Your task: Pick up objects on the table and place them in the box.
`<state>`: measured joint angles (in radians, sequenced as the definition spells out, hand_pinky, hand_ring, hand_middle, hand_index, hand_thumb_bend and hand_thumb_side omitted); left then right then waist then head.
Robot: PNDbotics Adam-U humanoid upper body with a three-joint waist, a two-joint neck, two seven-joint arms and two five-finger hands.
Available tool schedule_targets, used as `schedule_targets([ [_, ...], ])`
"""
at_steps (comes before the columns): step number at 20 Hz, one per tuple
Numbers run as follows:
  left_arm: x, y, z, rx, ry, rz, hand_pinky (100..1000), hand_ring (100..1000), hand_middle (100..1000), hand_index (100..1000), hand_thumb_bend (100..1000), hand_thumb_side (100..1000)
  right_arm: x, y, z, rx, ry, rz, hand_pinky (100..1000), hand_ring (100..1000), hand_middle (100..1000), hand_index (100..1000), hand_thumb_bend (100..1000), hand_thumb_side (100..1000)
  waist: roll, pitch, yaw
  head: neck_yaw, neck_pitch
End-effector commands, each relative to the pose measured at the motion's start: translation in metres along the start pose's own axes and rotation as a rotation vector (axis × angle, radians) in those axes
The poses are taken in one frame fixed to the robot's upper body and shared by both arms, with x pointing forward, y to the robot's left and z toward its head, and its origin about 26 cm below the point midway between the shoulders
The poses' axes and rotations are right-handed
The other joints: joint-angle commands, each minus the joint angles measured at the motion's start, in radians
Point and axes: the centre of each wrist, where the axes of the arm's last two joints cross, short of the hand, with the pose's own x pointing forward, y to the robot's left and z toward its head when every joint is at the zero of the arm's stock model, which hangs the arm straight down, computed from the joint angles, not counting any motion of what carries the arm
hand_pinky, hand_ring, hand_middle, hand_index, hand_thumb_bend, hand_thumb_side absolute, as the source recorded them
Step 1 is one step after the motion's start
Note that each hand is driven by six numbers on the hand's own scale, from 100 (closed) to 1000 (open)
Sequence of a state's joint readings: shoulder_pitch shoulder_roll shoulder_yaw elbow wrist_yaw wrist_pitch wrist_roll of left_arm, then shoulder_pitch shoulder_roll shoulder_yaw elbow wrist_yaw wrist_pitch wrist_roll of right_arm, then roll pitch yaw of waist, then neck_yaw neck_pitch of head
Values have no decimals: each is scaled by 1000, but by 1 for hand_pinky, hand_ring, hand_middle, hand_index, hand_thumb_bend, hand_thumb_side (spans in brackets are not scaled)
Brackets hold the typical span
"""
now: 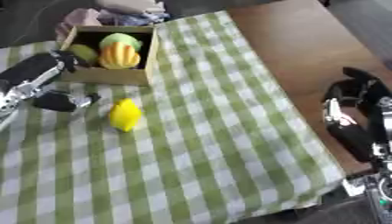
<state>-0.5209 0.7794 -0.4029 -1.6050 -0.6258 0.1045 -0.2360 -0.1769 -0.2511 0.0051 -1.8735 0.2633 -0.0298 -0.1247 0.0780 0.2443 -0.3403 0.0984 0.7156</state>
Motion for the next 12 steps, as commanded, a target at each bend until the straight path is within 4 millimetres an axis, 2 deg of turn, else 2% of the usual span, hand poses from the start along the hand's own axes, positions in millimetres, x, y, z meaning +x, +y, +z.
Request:
schedule_targets([
  [1, 15, 14, 10, -23, -108, -88, 767, 753, 799, 868, 447, 545, 5, -6, -4, -18, -25, 16, 620, 662, 635, 841, 100, 429, -8, -14, -1, -4, -9],
  [4, 26, 23, 14, -27, -175, -132, 777, 769, 824, 876, 441, 507, 5, -6, -4, -20, -25, 16, 621, 662, 635, 841, 100, 430, -10, -15, -1, -4, -9],
  [8, 36, 42, 10, -63, -182, -153, 779, 779, 835, 878, 441, 470, 5, -6, -4, -19, -24, 16, 621, 662, 635, 841, 100, 429, -11, -17, -2, -3, -9],
  [12, 39, 40, 1, -73, -159, -165, 781, 785, 845, 877, 453, 452, 4, -6, -4, -17, -22, 14, 621, 662, 635, 840, 100, 429, -11, -16, -5, 2, -9],
])
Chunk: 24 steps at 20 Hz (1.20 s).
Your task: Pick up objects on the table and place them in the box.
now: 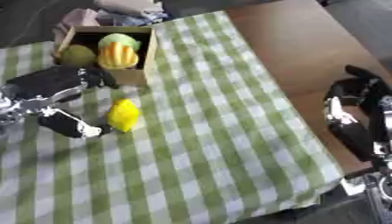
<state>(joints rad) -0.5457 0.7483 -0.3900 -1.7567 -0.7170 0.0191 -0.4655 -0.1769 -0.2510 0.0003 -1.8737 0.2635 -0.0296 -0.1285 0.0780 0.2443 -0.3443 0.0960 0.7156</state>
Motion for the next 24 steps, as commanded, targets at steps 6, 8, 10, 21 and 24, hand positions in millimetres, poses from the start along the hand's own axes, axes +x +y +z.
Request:
schedule_targets([
  [6, -7, -12, -18, -44, 57, -45, 771, 777, 837, 871, 453, 453, 5, -4, -4, -6, -25, 8, 622, 662, 635, 841, 100, 428, -9, -13, -3, 4, -8],
  [8, -7, -16, -21, -81, 50, -51, 740, 746, 811, 850, 423, 415, 5, -4, -4, -8, -24, 8, 622, 662, 634, 840, 100, 428, -8, -12, -2, 2, -7],
  [10, -7, -17, -22, -102, 46, -54, 698, 697, 769, 815, 372, 338, 5, -4, -4, -7, -25, 8, 622, 662, 634, 841, 100, 428, -8, -12, -1, -1, -7],
  [21, -9, -2, -15, 24, 59, -10, 500, 441, 476, 553, 172, 100, 4, -4, -4, -5, -25, 10, 623, 662, 634, 841, 100, 429, -9, -14, 5, -9, -9],
  [24, -12, 16, -3, 147, 98, -8, 500, 443, 471, 546, 180, 100, 4, -5, -4, -5, -25, 13, 623, 662, 634, 841, 100, 429, -8, -16, 6, -11, -10],
])
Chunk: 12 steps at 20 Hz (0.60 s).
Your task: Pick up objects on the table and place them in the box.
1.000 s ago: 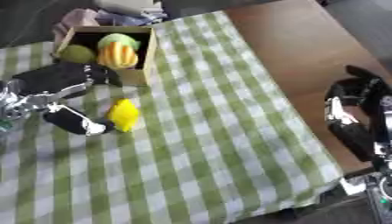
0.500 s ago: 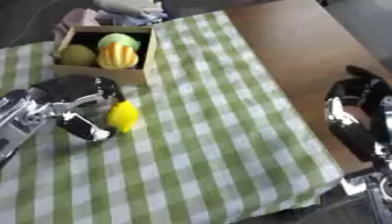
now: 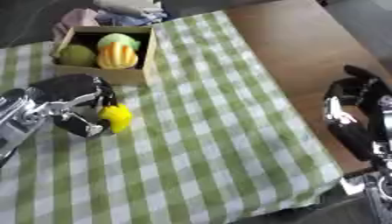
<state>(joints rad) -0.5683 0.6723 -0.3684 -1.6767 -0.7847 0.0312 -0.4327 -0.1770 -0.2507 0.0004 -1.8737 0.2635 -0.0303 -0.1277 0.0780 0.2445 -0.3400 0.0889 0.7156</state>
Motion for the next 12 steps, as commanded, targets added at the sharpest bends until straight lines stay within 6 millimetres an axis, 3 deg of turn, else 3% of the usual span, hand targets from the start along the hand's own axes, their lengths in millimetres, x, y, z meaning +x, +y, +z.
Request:
schedule_targets([
  [1, -10, 33, 17, 154, 64, -22, 505, 453, 475, 553, 198, 100, 4, -5, -4, -6, -23, 14, 623, 662, 634, 840, 100, 429, -8, -17, 3, -4, -10],
  [4, -23, 53, 27, 267, 176, -2, 533, 469, 495, 581, 237, 100, 4, -5, -4, -1, -23, 15, 623, 662, 634, 840, 100, 429, -5, -20, 3, -5, -11],
  [7, -52, 62, 25, 346, 358, 69, 554, 494, 512, 602, 213, 100, 4, -3, -3, 15, -24, 13, 623, 662, 634, 841, 100, 426, -3, -24, -9, 1, -13],
  [12, -102, 53, 14, 420, 612, 178, 612, 572, 582, 669, 194, 137, 6, 3, -5, 56, -37, -7, 622, 662, 634, 841, 100, 422, 6, -20, -58, 35, -31],
])
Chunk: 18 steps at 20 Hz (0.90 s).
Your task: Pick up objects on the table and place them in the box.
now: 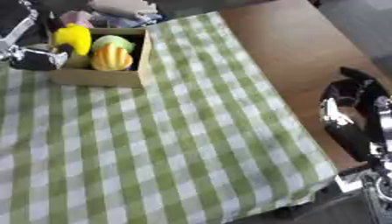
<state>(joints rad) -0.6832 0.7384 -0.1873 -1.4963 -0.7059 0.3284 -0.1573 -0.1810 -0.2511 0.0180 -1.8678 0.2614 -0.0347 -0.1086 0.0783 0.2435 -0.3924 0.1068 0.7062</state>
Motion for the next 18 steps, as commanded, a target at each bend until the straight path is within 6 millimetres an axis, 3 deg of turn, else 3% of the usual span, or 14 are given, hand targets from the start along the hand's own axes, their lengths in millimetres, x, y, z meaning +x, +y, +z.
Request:
schedule_targets([
  [1, -30, 3, -16, 58, 156, 34, 634, 608, 620, 701, 178, 151, 6, 0, -5, 29, -36, -3, 622, 662, 634, 841, 100, 421, 7, -16, -15, 24, -26],
  [6, -50, -20, -26, 43, 256, 89, 711, 756, 816, 848, 161, 192, 9, 3, -8, 51, -50, -19, 622, 662, 633, 841, 100, 418, 14, -3, -46, 51, -40],
  [9, -51, -32, -28, -8, 254, 95, 738, 794, 878, 902, 206, 295, 9, 3, -8, 50, -51, -22, 622, 662, 633, 841, 100, 417, 15, 1, -52, 49, -39],
  [10, -52, -35, -28, -23, 254, 94, 742, 798, 886, 911, 225, 328, 9, 3, -8, 50, -50, -23, 622, 662, 633, 840, 100, 417, 15, 2, -52, 49, -38],
  [11, -52, -36, -28, -33, 252, 93, 744, 799, 885, 917, 279, 421, 9, 3, -8, 49, -49, -23, 622, 662, 633, 841, 100, 417, 15, 2, -52, 48, -37],
  [13, -52, -38, -28, -41, 249, 92, 745, 799, 883, 918, 320, 483, 9, 3, -7, 48, -47, -23, 622, 662, 633, 840, 100, 417, 14, 2, -49, 45, -36],
  [18, -50, -31, -24, -13, 226, 104, 753, 807, 889, 919, 310, 540, 7, 2, -6, 39, -39, -19, 622, 662, 633, 841, 100, 418, 9, 1, -33, 38, -31],
])
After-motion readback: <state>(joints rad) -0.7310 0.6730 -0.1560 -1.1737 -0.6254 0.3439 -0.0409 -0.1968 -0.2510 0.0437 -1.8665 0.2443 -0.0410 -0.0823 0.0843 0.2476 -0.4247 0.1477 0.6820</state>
